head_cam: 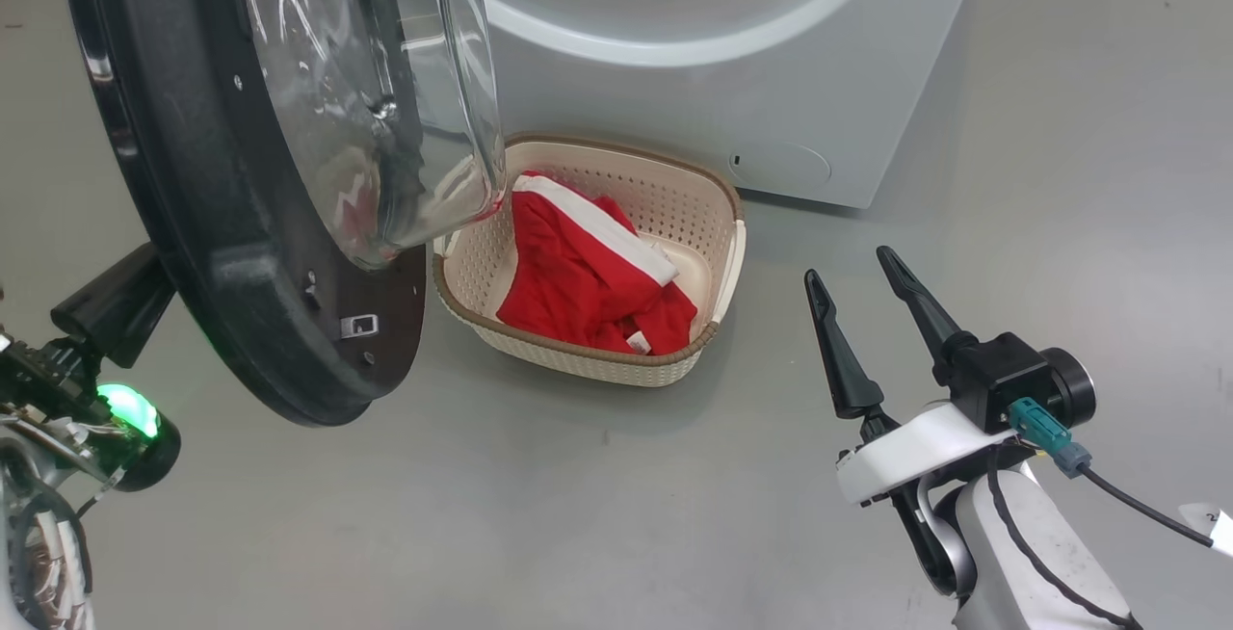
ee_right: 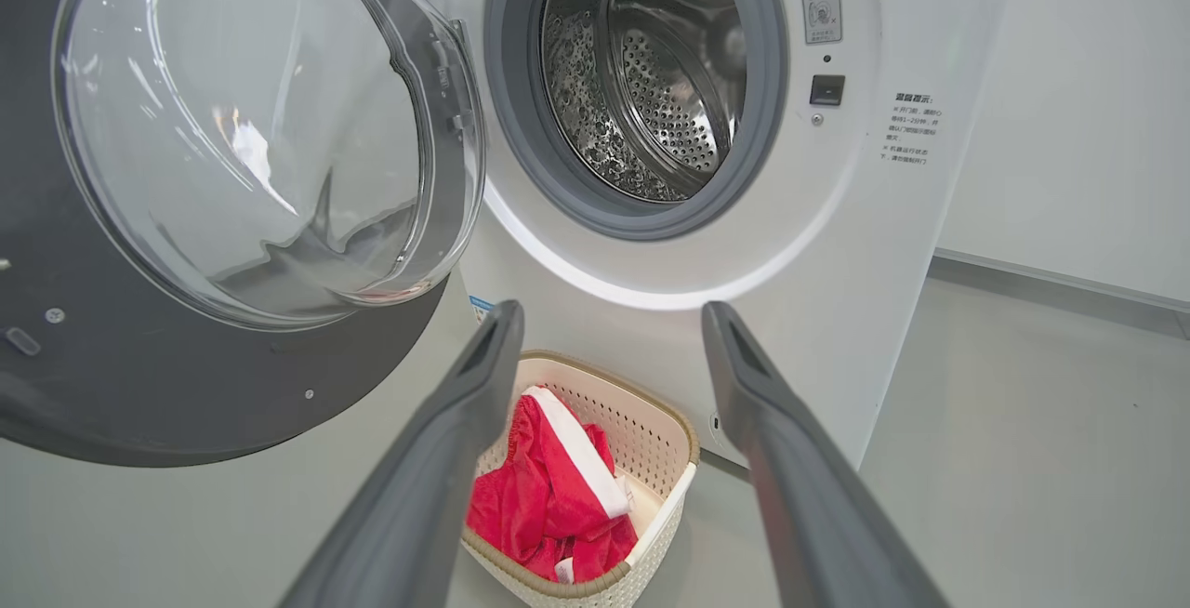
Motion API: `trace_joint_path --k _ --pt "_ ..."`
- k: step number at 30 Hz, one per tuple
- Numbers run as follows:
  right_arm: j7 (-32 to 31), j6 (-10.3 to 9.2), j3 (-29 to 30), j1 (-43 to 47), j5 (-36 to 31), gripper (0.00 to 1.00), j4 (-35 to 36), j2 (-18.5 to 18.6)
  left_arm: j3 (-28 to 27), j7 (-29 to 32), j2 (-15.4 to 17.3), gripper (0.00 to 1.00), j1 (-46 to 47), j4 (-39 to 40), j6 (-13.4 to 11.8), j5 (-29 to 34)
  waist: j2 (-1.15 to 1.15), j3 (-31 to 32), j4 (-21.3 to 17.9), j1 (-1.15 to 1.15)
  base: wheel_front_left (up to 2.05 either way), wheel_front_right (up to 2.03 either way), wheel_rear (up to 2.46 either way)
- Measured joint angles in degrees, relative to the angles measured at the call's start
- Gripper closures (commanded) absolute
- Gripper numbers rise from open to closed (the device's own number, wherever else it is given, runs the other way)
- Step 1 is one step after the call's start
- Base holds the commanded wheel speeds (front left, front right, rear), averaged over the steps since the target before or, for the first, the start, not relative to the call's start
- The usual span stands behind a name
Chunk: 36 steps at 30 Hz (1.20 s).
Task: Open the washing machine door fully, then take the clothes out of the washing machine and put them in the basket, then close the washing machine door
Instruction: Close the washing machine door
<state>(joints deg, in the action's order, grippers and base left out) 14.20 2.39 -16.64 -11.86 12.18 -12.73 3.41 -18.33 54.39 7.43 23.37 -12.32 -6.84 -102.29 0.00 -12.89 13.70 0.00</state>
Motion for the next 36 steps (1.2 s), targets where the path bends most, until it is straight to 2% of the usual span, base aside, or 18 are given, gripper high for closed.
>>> trace_joint_path --k 15,36 --pt "0.0 -0.09 -1.0 -0.6 1.3 0.00 0.3 0.0 1.7 -0.1 -2.4 1.00 -1.2 3.4 0.0 -0.1 0.00 -0.1 -5.0 0.00 0.00 0.00 0.00" --pt "0.0 -1.87 -2.9 -0.7 3.1 0.00 1.5 -0.1 1.8 -5.4 -3.9 1.00 -1.1 3.9 -0.4 -0.3 0.00 -1.6 -17.1 0.00 0.00 0.00 0.00"
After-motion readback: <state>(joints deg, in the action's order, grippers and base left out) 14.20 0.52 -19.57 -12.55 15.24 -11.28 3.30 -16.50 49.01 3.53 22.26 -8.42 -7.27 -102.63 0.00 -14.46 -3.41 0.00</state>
